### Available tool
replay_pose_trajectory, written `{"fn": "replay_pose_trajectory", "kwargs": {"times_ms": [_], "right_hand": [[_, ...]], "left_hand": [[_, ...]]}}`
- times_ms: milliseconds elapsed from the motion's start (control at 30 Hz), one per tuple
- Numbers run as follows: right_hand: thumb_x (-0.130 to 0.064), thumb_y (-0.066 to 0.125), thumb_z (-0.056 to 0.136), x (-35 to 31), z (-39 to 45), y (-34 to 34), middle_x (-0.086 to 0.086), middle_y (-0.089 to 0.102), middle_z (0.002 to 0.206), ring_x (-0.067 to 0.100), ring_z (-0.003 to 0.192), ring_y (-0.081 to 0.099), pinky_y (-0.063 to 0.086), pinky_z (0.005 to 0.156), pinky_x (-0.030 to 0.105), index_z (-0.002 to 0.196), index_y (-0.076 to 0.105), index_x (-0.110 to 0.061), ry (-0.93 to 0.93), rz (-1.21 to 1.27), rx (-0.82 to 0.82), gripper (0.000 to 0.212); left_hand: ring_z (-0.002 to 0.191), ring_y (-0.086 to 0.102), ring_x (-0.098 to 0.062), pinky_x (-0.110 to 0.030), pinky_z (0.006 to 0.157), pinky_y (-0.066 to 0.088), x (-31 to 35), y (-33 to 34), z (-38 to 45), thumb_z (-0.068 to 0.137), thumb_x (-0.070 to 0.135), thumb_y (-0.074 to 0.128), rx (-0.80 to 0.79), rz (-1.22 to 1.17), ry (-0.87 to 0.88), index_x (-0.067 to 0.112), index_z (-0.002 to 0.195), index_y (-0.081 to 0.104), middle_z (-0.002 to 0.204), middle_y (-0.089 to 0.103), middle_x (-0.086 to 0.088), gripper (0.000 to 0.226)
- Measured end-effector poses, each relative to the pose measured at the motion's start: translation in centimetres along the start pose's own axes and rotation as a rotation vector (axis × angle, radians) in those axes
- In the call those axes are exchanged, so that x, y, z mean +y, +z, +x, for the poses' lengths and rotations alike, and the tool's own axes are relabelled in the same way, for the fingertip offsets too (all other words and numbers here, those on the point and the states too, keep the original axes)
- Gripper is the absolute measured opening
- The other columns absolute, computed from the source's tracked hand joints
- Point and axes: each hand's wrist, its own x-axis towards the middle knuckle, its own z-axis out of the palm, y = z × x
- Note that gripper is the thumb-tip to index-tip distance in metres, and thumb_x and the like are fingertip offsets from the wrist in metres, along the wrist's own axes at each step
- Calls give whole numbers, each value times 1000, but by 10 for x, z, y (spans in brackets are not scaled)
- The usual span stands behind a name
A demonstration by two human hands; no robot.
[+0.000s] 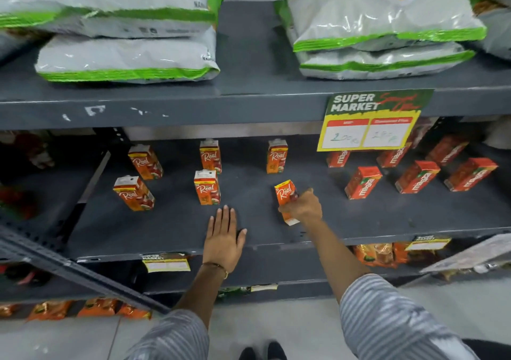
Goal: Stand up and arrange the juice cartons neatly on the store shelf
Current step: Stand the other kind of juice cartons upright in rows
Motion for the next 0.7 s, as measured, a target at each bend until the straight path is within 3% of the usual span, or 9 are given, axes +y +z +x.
{"fn": "replay_pose_trajectory", "kwargs": {"times_ms": [67, 133, 200, 300, 400, 533, 700], "right_hand": [[-19, 76, 66, -4, 6, -6, 16, 65, 103, 29, 95, 63, 49, 75, 34, 107, 58, -1, -4, 62, -42, 48], [-11, 74, 64, -6, 6, -14, 15, 63, 83, 26, 72, 60, 46, 58, 30, 88, 63, -3, 11, 252, -140, 27], [-6, 73, 68, -6, -1, -26, 14, 65, 80, 22, 64, 62, 50, 52, 24, 92, 64, 0, -11, 428, -317, 27], [-5, 72, 74, -15, -18, -55, 5, 73, 87, 17, 78, 68, 56, 67, 22, 93, 67, -8, -274, 499, -634, 20], [-1, 74, 64, -33, -38, -87, -8, 74, 75, 6, 71, 69, 55, 64, 18, 89, 62, -14, -511, 544, -837, 30], [-15, 74, 52, -52, -60, -112, -5, 73, 80, 11, 73, 67, 53, 68, 24, 95, 57, -8, -658, 495, -949, 47], [-4, 73, 56, -55, -62, -115, -5, 73, 82, 10, 75, 69, 55, 69, 21, 99, 55, -5, -680, 448, -979, 47]], "left_hand": [[144, 4, -29, -38, 116, -6, 0, -2, -1, 98, 39, 26, 5, -9, 1, 7, 144, 8, 156, 10, -14, 59], [144, 7, -30, -38, 115, -5, 1, -4, -2, 97, 38, 29, -4, -28, 2, 6, 144, 11, 155, 14, -15, 59], [143, 12, -32, -40, 115, -2, 1, -4, -3, 97, 38, 31, -9, -29, -1, 5, 143, 16, 154, 18, -16, 58], [138, 26, -35, -47, 114, 11, 2, -7, -4, 95, 46, 12, 6, -6, -8, 2, 140, 27, 148, 31, -19, 64], [137, 28, -36, -48, 114, 15, 1, -6, -4, 89, 53, -4, 14, -9, -7, 1, 139, 29, 147, 33, -20, 79], [138, 27, -35, -46, 114, 11, 2, -3, -4, 88, 48, 7, 15, -34, -17, 1, 139, 28, 148, 33, -20, 72], [135, 33, -36, -49, 113, 18, 3, -5, -3, 90, 53, -4, 22, -31, -4, 0, 137, 33, 145, 38, -21, 80]]}}
